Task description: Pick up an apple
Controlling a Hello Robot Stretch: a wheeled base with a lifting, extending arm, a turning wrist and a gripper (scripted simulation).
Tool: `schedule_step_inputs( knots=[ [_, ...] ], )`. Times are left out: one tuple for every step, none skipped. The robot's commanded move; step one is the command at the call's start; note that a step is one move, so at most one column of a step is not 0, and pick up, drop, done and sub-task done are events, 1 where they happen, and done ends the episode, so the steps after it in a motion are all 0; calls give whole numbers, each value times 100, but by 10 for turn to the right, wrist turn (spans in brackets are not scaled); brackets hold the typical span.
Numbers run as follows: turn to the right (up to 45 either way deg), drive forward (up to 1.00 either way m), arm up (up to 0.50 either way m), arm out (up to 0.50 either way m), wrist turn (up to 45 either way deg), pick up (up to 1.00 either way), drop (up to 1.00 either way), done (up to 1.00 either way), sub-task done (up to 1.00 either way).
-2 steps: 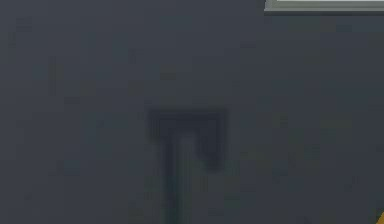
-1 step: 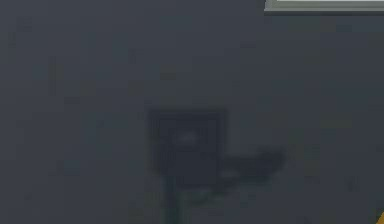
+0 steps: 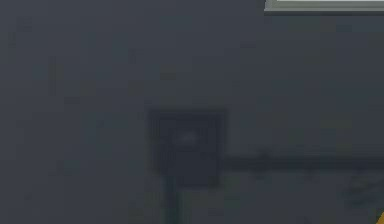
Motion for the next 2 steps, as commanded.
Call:
schedule_step_inputs(
  knots=[
    [0,0,0,0,450,0,0,0,0],
    [0,0,0,0,450,0,0,0,0]
  ],
)
